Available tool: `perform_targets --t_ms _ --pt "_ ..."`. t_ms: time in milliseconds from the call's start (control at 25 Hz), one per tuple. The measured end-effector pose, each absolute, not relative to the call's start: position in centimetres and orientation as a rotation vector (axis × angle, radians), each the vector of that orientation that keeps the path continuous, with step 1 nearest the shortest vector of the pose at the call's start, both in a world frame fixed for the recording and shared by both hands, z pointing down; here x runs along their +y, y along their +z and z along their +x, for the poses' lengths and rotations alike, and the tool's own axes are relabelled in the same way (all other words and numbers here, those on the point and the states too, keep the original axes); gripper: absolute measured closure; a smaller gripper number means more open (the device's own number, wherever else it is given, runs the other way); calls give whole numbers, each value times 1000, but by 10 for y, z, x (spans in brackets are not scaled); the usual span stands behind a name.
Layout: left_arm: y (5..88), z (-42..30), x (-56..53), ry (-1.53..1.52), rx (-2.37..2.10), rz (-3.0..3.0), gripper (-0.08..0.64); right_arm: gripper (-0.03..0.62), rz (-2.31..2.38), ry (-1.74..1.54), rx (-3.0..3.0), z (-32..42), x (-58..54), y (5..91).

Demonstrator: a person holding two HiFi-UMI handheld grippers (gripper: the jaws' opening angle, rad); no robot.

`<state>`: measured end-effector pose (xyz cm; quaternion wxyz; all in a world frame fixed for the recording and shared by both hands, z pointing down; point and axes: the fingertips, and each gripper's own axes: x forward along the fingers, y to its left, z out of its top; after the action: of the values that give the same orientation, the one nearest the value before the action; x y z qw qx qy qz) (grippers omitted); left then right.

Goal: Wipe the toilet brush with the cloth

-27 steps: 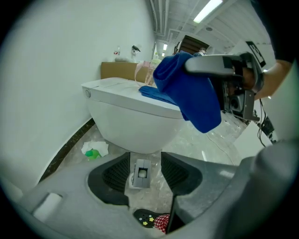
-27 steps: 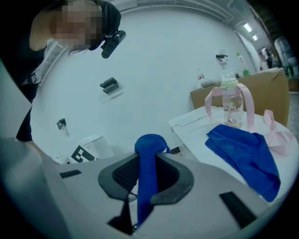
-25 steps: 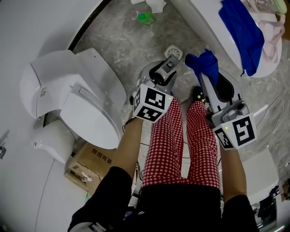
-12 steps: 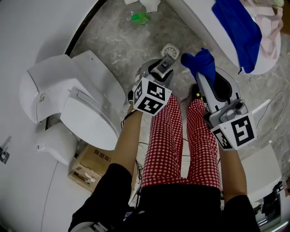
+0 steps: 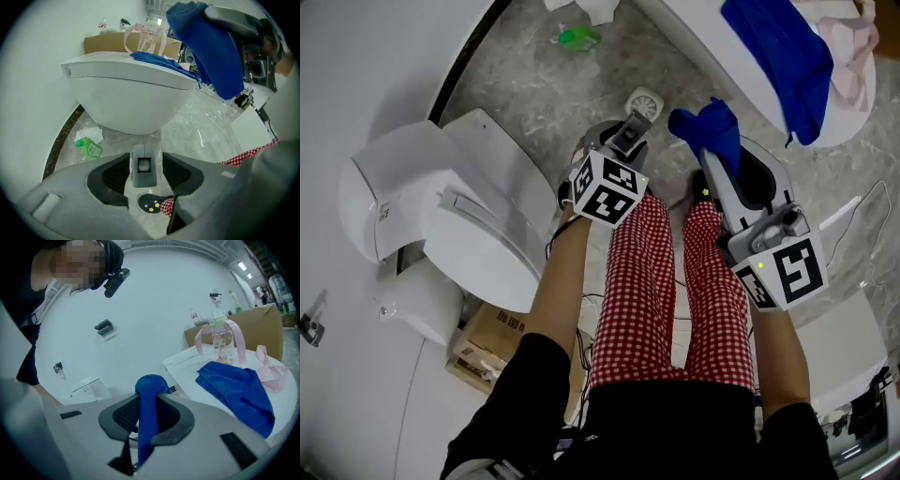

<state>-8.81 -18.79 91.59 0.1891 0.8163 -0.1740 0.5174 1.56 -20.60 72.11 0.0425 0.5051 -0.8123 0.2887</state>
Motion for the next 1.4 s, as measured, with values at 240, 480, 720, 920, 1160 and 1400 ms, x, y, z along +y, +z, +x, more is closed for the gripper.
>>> perform_targets --t_ms 240,480,720,920,1160,1400 --pt "931 -85 -184 1534 -439 2269 354 528 1559 891 -2475 21 -203 723" --pt "942 -81 -182 1571 -402 2252 354 528 1546 900 -2470 23 -199 726" --pt "952 -81 -188 1611 -432 2217 354 528 1588 906 -2472 34 -201 722" --pt "966 -86 -186 1649 -425 2135 356 528 1613 900 -2444 45 -205 725" --pt "978 -87 -185 1715 -400 2107 357 528 1638 926 -2411 52 -207 732" --pt "981 -80 -186 1711 -338 2083 357 528 1658 922 -2404 56 -214 732"
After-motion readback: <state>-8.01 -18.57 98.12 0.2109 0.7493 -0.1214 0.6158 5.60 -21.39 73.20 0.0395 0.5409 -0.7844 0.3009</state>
